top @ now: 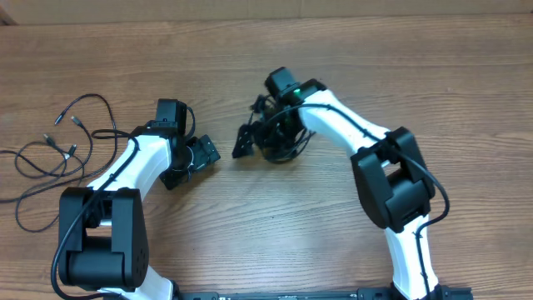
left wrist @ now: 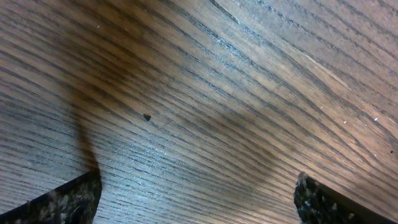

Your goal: Untangle cables

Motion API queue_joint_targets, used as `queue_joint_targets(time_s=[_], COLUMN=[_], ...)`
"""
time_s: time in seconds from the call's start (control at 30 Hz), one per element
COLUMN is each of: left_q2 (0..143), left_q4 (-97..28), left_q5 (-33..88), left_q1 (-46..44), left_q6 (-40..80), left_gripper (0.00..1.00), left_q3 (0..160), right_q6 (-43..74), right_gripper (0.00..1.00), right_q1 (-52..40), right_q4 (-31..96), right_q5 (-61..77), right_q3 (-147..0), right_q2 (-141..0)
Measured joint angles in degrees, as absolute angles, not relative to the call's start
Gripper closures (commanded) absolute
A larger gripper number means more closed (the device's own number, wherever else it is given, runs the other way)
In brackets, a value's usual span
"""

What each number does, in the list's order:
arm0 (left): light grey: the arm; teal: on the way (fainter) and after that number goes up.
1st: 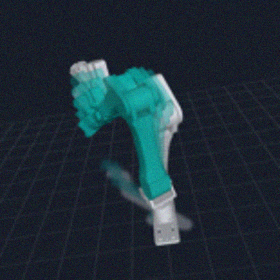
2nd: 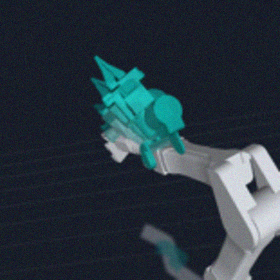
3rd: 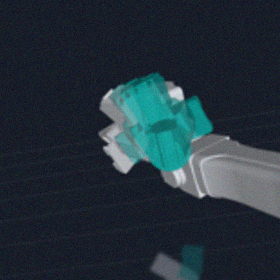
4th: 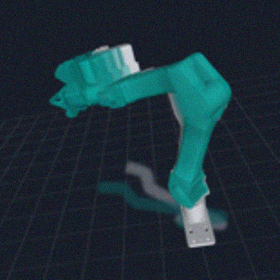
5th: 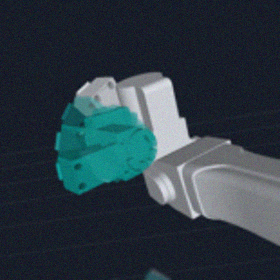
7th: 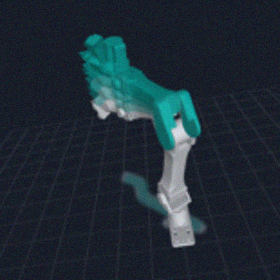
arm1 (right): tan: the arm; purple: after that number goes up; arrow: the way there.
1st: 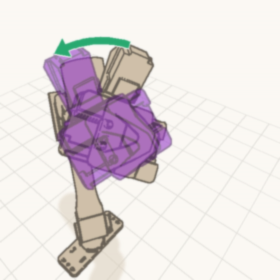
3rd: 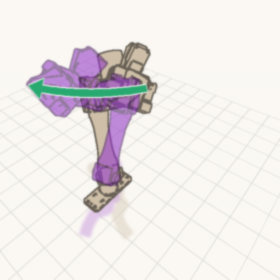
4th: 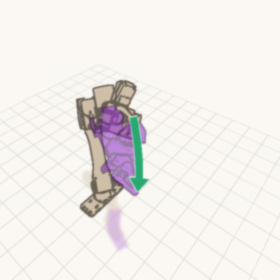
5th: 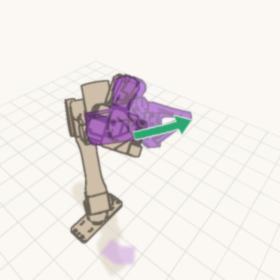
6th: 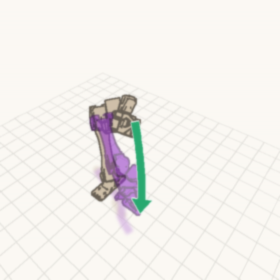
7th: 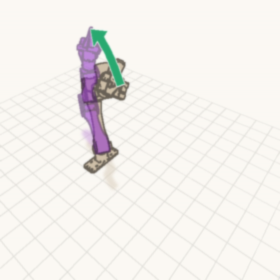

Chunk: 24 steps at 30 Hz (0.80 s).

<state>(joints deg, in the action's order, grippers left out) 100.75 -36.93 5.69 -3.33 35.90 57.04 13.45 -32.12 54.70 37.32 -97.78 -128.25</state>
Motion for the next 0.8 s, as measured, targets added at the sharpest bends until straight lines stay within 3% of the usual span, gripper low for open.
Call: queue_joint_targets(time_s=[0.43, 0.8], left_q2=[100.7, 100.7], left_q4=[-36.9, -36.9], left_q5=[5.7, 5.7], left_q1=[-3.3, -3.3], left_q6=[35.9, 35.9], left_gripper=[0.01, 0.01], left_q3=[57.0, 57.0], right_q6=[13.4, 11.7], right_gripper=[0.0, 0.0], right_q1=[-40.7, -38.6], right_q4=[55.4, 55.5], right_q5=[37.5, 34.6], right_q3=[-97.8, -97.8], right_q2=[-128.3, -125.2])
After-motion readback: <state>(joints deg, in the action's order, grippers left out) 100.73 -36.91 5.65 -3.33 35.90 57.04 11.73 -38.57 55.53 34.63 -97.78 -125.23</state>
